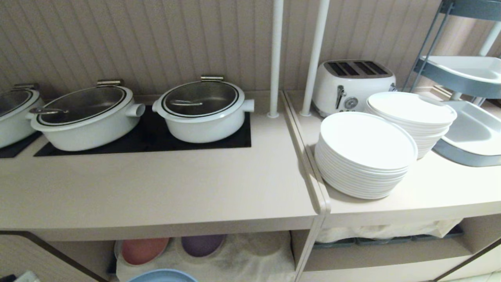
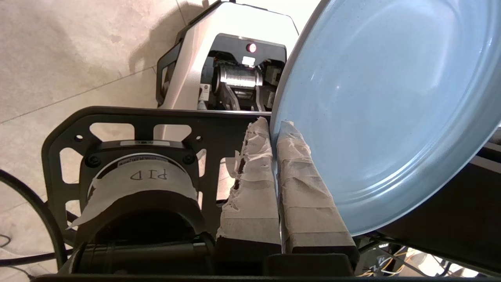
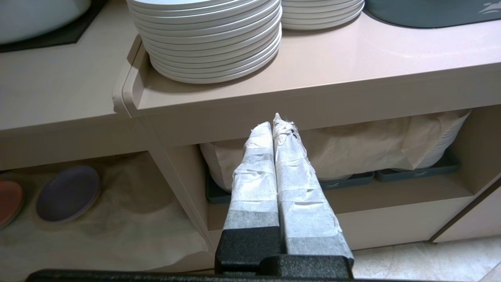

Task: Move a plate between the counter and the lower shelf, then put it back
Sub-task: Put the plate in the cupboard

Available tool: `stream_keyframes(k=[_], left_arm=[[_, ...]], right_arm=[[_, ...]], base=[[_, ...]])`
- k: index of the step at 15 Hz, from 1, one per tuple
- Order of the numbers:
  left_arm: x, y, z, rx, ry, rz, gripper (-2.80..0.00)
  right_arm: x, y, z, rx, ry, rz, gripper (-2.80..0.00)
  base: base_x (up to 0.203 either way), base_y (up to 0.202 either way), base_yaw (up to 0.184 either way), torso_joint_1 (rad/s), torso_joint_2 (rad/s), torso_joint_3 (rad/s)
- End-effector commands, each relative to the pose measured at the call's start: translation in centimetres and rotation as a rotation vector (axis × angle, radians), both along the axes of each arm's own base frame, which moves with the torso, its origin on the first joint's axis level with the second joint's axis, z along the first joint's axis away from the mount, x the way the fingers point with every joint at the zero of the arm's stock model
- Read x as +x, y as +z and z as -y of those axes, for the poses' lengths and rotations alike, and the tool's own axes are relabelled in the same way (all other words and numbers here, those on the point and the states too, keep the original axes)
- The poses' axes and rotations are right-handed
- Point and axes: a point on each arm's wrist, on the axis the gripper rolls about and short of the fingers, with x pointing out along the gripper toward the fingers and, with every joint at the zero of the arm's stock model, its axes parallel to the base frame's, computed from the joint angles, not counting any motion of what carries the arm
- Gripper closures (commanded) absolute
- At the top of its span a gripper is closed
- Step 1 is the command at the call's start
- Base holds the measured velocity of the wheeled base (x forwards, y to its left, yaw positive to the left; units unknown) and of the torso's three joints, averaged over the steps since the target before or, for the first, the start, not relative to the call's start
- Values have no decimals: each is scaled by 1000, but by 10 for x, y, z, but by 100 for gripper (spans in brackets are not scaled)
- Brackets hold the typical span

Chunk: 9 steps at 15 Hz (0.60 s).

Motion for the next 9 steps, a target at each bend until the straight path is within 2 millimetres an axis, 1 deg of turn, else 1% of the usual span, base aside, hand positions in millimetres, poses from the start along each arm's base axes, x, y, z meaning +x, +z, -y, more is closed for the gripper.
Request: stream_keyframes(k=[1, 5, 9], left_arm=[[-3, -1, 0, -4, 1, 6, 0], [-4, -3, 0, -5, -5, -3, 0], [-4, -3, 3, -25, -70, -6, 0]], right_arm=[[0, 0, 0, 0, 0, 0, 0], [0, 0, 0, 0, 0, 0, 0], [0, 0, 0, 0, 0, 2, 0]], base=[[0, 0, 0, 0, 0, 0], [0, 0, 0, 0, 0, 0], [0, 0, 0, 0, 0, 0]])
